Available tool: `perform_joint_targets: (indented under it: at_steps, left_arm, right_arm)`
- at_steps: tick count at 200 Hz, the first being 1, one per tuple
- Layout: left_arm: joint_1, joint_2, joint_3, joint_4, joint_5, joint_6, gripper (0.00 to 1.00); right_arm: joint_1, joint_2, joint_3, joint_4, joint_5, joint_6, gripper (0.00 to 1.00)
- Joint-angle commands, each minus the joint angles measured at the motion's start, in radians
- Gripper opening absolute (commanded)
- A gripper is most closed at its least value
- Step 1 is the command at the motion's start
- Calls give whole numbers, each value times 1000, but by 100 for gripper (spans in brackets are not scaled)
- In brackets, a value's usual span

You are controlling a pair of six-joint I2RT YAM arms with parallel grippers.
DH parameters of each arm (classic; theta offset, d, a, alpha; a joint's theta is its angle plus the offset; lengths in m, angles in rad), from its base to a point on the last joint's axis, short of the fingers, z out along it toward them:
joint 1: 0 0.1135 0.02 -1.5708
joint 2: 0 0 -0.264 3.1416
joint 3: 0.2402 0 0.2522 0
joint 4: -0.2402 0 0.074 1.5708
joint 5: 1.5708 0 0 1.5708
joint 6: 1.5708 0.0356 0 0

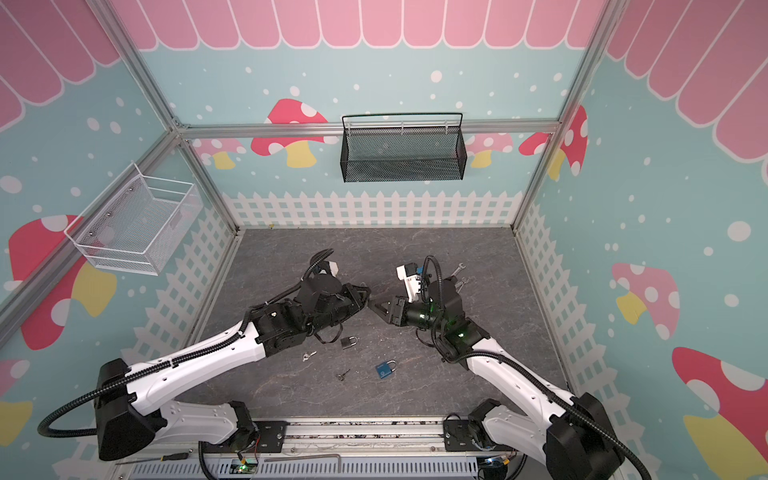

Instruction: Unlock with the key

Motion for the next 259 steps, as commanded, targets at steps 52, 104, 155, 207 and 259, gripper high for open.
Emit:
perform_joint_targets:
  at_steps: [52, 104, 155, 207, 259]
  left_arm:
    - [19, -106, -96, 87, 30, 592, 0]
    - [19, -190, -295, 315, 20, 901, 0]
    - [19, -189, -386, 461, 48, 1012, 0]
    - [19, -148, -369, 454, 87, 1035, 0]
    - [19, -143, -375, 469, 85, 1032, 0]
  right_arm:
    - [-7, 4, 288, -542, 204, -371, 49]
    - [10, 140, 498, -770, 256, -496, 53]
    - [60, 269, 650, -877, 283, -542, 55]
    - [82, 335, 703, -879, 280, -544, 56]
    - [101, 390, 744, -910, 308, -559, 57]
